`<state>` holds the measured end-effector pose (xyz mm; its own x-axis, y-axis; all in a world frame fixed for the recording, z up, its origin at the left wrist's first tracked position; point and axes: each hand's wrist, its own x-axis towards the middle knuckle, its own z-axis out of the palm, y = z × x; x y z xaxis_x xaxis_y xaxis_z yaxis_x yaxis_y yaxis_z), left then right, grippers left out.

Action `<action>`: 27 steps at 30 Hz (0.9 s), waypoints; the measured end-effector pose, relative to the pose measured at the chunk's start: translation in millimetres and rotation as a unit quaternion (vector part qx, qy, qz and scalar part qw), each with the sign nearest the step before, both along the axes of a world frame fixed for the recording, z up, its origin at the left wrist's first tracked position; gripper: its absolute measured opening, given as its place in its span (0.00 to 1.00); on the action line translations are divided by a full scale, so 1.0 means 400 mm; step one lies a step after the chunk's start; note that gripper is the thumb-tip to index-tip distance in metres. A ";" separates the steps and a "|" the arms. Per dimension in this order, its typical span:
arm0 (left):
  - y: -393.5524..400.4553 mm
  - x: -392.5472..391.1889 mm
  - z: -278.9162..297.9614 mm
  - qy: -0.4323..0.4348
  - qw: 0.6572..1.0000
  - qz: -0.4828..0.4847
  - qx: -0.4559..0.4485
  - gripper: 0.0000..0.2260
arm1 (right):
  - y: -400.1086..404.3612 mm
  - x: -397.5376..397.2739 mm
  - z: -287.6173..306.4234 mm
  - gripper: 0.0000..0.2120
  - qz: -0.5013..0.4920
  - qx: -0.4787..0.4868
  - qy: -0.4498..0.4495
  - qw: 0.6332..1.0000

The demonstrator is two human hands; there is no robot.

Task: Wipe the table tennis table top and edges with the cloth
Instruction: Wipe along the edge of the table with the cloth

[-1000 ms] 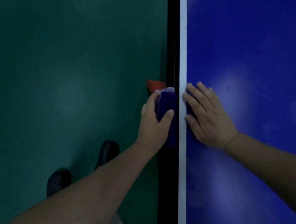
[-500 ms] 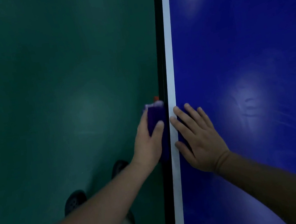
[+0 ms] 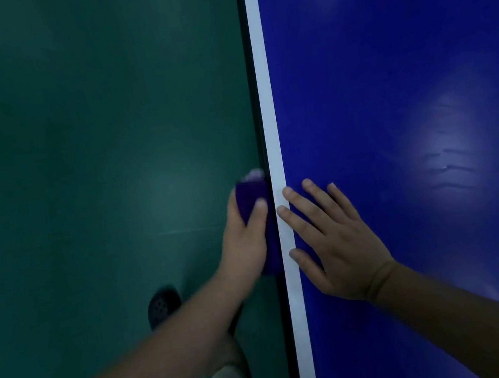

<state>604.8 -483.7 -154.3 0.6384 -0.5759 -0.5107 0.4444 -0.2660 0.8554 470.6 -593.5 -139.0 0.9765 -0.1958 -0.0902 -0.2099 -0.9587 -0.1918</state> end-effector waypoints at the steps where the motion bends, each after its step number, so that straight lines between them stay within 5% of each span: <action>1: -0.042 0.041 -0.002 -0.014 1.000 -0.002 0.006 0.15 | 0.002 -0.001 0.002 0.30 -0.005 0.001 -0.002 1.000; 11: 0.052 -0.038 0.000 0.030 0.998 -0.015 -0.055 0.18 | 0.002 0.002 -0.001 0.29 -0.011 -0.009 0.023 1.000; 18: -0.182 0.197 -0.063 -0.053 0.999 -0.003 0.006 0.25 | -0.012 0.015 0.019 0.26 -0.022 0.045 -0.012 0.999; 24: -0.193 0.206 -0.072 -0.058 0.998 0.014 -0.029 0.25 | -0.246 0.243 0.025 0.24 -0.004 -0.020 -0.047 0.999; 27: -0.142 0.163 -0.052 -0.014 0.998 -0.014 -0.065 0.17 | -0.376 0.381 0.017 0.26 0.008 -0.045 -0.022 0.999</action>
<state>670.0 -540.4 -175.2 0.6337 -0.6538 -0.4136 0.4141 -0.1649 0.8952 623.1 -743.7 -132.3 0.9823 -0.1849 -0.0297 -0.1871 -0.9757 -0.1136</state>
